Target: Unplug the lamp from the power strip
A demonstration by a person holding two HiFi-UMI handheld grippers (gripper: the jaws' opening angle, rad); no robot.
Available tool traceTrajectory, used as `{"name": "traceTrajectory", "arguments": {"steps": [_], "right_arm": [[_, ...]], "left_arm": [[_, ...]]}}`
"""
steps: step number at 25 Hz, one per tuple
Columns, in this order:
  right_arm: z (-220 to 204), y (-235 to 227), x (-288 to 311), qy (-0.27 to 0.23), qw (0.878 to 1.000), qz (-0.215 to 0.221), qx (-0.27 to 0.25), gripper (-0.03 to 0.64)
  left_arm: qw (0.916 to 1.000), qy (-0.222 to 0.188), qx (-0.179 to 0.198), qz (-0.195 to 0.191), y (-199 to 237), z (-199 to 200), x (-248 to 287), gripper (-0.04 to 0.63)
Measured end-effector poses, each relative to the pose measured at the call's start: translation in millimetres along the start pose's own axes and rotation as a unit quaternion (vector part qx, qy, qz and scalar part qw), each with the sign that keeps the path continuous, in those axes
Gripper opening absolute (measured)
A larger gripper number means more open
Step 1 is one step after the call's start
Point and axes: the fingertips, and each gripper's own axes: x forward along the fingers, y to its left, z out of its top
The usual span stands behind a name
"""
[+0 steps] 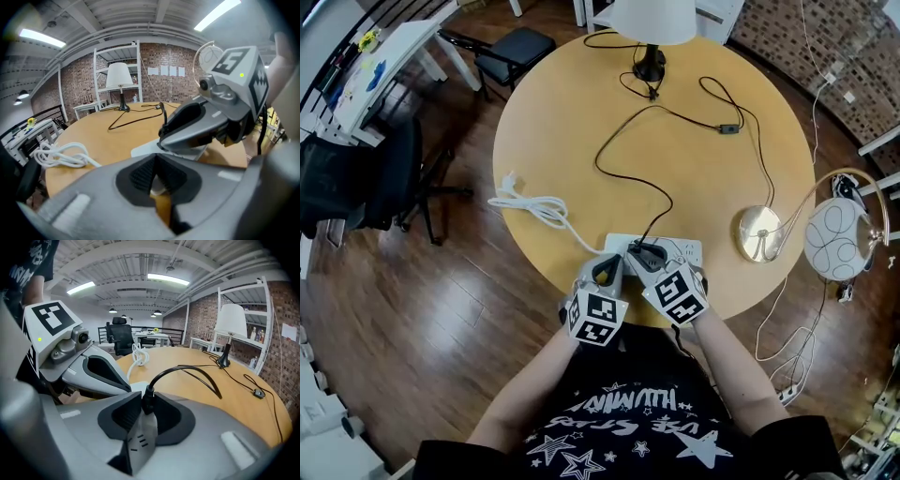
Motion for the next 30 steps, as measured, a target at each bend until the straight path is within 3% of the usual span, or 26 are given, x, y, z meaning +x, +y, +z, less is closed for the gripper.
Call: {"name": "traceTrajectory", "arguments": {"steps": [5,12,17,21,23,26,30], "right_arm": [[-2.2,0.7,2.0,0.005,0.999,0.02,0.028,0.077],[1.6,2.7,-4.2,-0.011,1.0,-0.009,-0.024,0.067],[-1.8,-1.3,0.3,-0.012,0.999,0.018,0.044,0.067],[-1.2,-0.3,-1.6,-0.017,0.999,0.017,0.039,0.066],[1.3,-1.5,-4.7,-0.038,0.998,0.014,0.047,0.066],[15.3,-22.7,-16.0,-0.102,0.989,-0.01,0.105,0.058],[45.6,-32.2,-22.7,-0.123,0.989,-0.019,0.074,0.058]], "left_arm": [[1.0,0.001,-0.006,-0.001,0.2,0.3,-0.8,0.005],[0.9994,0.02,-0.027,-0.003,0.5,0.9,-0.3,0.005],[0.9995,0.002,-0.031,0.001,2.6,1.2,0.3,0.005],[0.9987,0.002,-0.051,-0.006,2.6,1.5,0.8,0.005],[0.9982,0.004,-0.059,-0.011,3.3,2.0,0.8,0.005],[0.9981,0.004,-0.061,-0.011,4.2,2.8,1.5,0.005],[0.9982,0.003,-0.06,-0.009,4.6,1.1,1.2,0.005]]}}
